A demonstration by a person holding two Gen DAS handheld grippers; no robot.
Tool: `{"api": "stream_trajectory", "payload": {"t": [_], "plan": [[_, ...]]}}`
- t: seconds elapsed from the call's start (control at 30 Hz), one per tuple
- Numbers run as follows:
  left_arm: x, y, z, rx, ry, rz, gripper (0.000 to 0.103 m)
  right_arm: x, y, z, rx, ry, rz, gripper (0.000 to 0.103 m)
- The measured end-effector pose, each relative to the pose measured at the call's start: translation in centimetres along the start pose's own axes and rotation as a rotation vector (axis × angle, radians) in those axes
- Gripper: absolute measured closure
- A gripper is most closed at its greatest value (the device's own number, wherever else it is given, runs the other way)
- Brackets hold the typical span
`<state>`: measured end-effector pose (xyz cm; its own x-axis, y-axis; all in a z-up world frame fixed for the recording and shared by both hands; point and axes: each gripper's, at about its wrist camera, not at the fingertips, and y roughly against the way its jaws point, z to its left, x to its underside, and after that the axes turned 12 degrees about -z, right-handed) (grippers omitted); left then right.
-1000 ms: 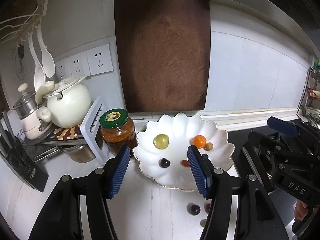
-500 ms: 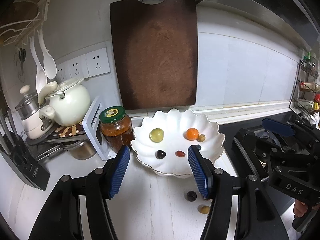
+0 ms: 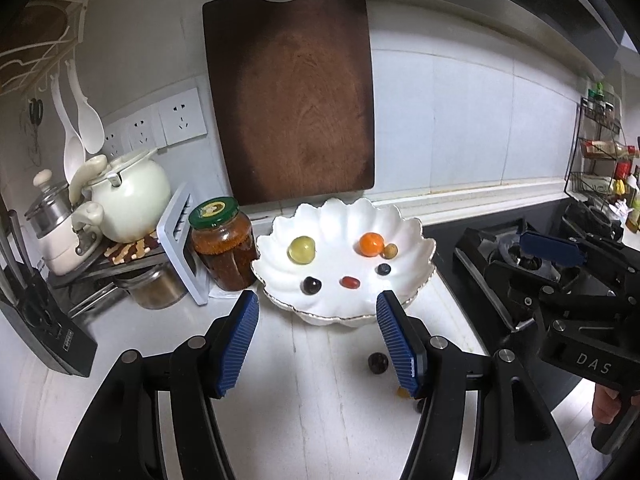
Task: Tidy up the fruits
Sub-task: 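Withdraw both tools from the bowl toward the remaining fruits on the counter, then move the left tool to the dark plum while the right tool approaches the dark berry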
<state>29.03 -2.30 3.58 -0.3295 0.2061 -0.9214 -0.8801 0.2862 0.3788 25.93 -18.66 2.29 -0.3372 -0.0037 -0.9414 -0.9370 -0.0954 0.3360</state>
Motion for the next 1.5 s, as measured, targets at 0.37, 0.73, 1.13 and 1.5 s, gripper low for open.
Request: {"api": "stream_trajectory", "payload": {"t": [0.37,0.73,1.13,1.5], "plan": [[3.1,-0.6,-0.3,0.044,-0.053,0.051,0.042,3.4,0.0,0.6,0.017,-0.017,0.097,0.045],[6.0,-1.8,-0.1,0.103,-0.092,0.101,0.042,6.6,-0.8,1.5,0.051,-0.033,0.156,0.045],[8.5,-3.3,-0.4,0.176,-0.159,0.112,0.042,9.4,-2.1,2.2,0.054,-0.021,0.22,0.045],[9.7,-5.3,-0.6,0.214,-0.212,0.093,0.046,11.7,-3.6,3.5,0.053,-0.021,0.255,0.045]]}}
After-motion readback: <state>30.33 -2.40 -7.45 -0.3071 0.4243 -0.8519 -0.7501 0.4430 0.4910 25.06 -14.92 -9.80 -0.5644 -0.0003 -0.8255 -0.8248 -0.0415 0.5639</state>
